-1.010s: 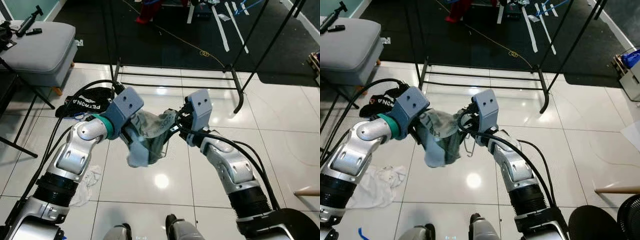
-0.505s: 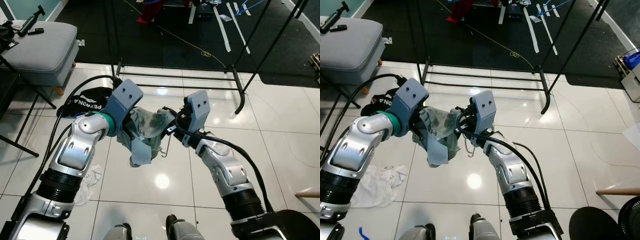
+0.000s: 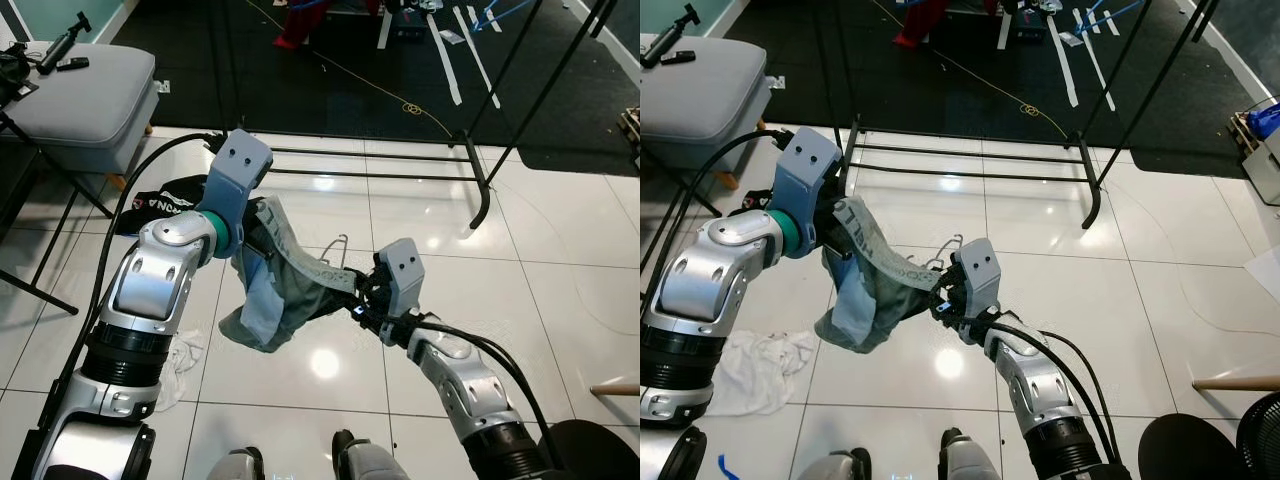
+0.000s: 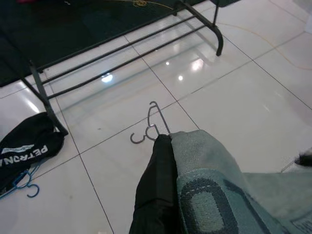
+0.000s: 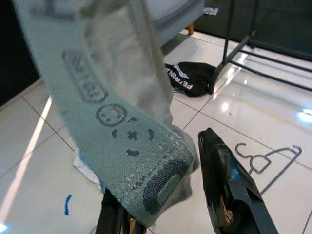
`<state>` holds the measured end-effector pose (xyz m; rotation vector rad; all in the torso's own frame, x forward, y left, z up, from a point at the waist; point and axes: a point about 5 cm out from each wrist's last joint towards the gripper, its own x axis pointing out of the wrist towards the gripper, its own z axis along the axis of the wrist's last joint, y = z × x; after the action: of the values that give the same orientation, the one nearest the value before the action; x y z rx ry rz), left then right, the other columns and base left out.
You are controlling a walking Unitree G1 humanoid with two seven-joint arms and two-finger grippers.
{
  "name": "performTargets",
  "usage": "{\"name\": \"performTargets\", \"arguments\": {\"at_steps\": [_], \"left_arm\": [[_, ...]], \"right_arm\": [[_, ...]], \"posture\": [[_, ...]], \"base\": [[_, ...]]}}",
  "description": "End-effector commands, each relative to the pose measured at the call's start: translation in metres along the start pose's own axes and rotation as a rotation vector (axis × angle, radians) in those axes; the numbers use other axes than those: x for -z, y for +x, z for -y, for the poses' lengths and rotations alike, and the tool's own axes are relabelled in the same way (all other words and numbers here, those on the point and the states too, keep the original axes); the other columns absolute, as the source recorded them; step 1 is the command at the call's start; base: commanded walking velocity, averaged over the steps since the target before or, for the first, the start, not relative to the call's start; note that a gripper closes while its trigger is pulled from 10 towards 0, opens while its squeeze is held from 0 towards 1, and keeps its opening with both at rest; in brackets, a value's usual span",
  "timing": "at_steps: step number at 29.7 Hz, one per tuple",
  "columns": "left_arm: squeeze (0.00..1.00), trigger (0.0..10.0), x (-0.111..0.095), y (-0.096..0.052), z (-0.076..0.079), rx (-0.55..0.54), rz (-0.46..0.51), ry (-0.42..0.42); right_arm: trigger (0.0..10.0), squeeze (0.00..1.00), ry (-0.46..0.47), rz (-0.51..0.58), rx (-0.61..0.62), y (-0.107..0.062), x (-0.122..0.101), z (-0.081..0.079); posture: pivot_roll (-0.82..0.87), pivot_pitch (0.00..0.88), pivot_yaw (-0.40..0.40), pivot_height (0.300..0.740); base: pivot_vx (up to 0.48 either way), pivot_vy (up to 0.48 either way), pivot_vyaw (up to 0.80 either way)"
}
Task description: Hang hanger
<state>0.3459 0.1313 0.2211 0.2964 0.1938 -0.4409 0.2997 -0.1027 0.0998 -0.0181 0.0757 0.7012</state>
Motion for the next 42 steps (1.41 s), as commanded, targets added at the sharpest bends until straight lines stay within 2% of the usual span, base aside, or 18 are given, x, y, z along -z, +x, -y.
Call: {"name": "performTargets", "arguments": {"at_steps": [1, 6, 7, 11, 14, 15, 17, 19, 21, 25, 27, 29, 33, 35, 38, 39, 42], "left_arm": [[0.0, 0.0, -0.004, 0.001, -0.003, -0.027, 0.008, -0.013], [0.0, 0.0, -0.013, 0.001, -0.011, -0.086, 0.048, -0.057], [0.0, 0.0, -0.015, 0.001, -0.013, -0.101, 0.06, -0.077], [0.0, 0.0, -0.018, 0.002, -0.017, -0.13, 0.07, -0.099], [0.0, 0.0, -0.019, 0.003, -0.018, -0.135, 0.069, -0.101], [0.0, 0.0, -0.02, 0.003, -0.018, -0.135, 0.071, -0.119], [0.0, 0.0, -0.027, 0.003, -0.016, -0.117, 0.079, -0.155], [0.0, 0.0, -0.031, 0.002, -0.015, -0.105, 0.086, -0.162], [0.0, 0.0, -0.036, 0.001, -0.014, -0.084, 0.097, -0.171], [0.0, 0.0, -0.04, 0.001, -0.013, -0.069, 0.105, -0.186], [0.0, 0.0, -0.046, 0.0, -0.012, -0.045, 0.12, -0.219], [0.0, 0.0, -0.05, -0.001, -0.011, -0.033, 0.128, -0.229], [0.0, 0.0, -0.059, -0.003, -0.008, -0.002, 0.15, -0.242], [0.0, 0.0, -0.073, -0.008, -0.001, 0.069, 0.171, -0.249], [0.0, 0.0, -0.075, -0.009, 0.001, 0.089, 0.176, -0.251], [0.0, 0.0, -0.085, -0.013, 0.009, 0.147, 0.196, -0.264], [0.0, 0.0, -0.089, -0.016, 0.013, 0.174, 0.206, -0.271]], "right_arm": [[10.0, 0.0, -0.001, -0.043, 0.007, -0.006, 0.013, 0.001], [10.0, 0.0, 0.0, -0.065, 0.023, -0.011, 0.024, 0.004], [10.0, 1.0, 0.019, -0.054, 0.008, -0.013, 0.025, 0.002], [10.0, 1.0, 0.033, -0.029, -0.074, -0.015, 0.026, -0.011], [10.0, 1.0, 0.021, -0.032, -0.079, -0.015, 0.027, -0.013], [10.0, 0.0, 0.022, -0.072, -0.069, -0.015, 0.034, -0.013], [10.0, 0.0, 0.027, -0.142, 0.002, -0.017, 0.05, -0.005], [10.0, 0.0, 0.052, -0.119, 0.043, -0.018, 0.052, -0.001], [10.0, 0.0, 0.109, -0.012, 0.119, -0.015, 0.048, 0.005], [10.0, 0.0, 0.156, 0.052, 0.168, -0.012, 0.045, 0.008], [10.0, 0.0, 0.25, 0.115, 0.219, -0.006, 0.043, 0.012], [10.0, 0.0, 0.283, 0.139, 0.232, -0.003, 0.042, 0.013], [10.0, 0.0, 0.321, 0.181, 0.18, 0.004, 0.037, 0.009], [10.0, 0.0, 0.289, 0.196, 0.059, 0.014, 0.032, -0.002], [10.0, 0.0, 0.279, 0.196, 0.036, 0.015, 0.032, -0.004], [10.0, 0.0, 0.249, 0.191, 0.008, 0.017, 0.031, -0.008], [10.0, 0.0, 0.234, 0.186, 0.002, 0.018, 0.032, -0.008]], "posture": [[-0.01, 0.109, 0.026, 0.74], [-0.01, 0.109, 0.027, 0.74], [-0.01, 0.11, 0.028, 0.74], [-0.01, 0.11, 0.033, 0.74], [-0.01, 0.11, 0.033, 0.74], [-0.01, 0.11, 0.033, 0.74], [-0.01, 0.112, 0.034, 0.74], [-0.01, 0.114, 0.035, 0.74], [0.0, 0.115, 0.037, 0.74], [0.0, 0.117, 0.041, 0.74], [0.0, 0.118, 0.044, 0.74], [0.01, 0.119, 0.042, 0.74], [0.01, 0.119, 0.04, 0.74], [0.01, 0.12, 0.043, 0.74], [0.02, 0.121, 0.044, 0.74], [0.01, 0.123, 0.043, 0.74], [0.01, 0.123, 0.043, 0.74]], "base": [[0.0, 0.0, 0.0], [0.0, 0.0, 0.0], [0.0, 0.0, 0.0], [0.0, 0.0, 0.0], [0.0, 0.0, 0.0], [0.0, 0.0, 0.0], [0.0, 0.0, 0.0], [0.0, 0.0, 0.0], [0.0, 0.0, 0.0], [0.0, 0.0, 0.0], [0.0, 0.0, 0.0], [0.0, 0.0, 0.0], [0.0, 0.0, 0.0], [0.0, 0.0, 0.0], [0.0, 0.0, 0.0], [0.0, 0.0, 0.0], [0.0, 0.0, 0.0]]}}
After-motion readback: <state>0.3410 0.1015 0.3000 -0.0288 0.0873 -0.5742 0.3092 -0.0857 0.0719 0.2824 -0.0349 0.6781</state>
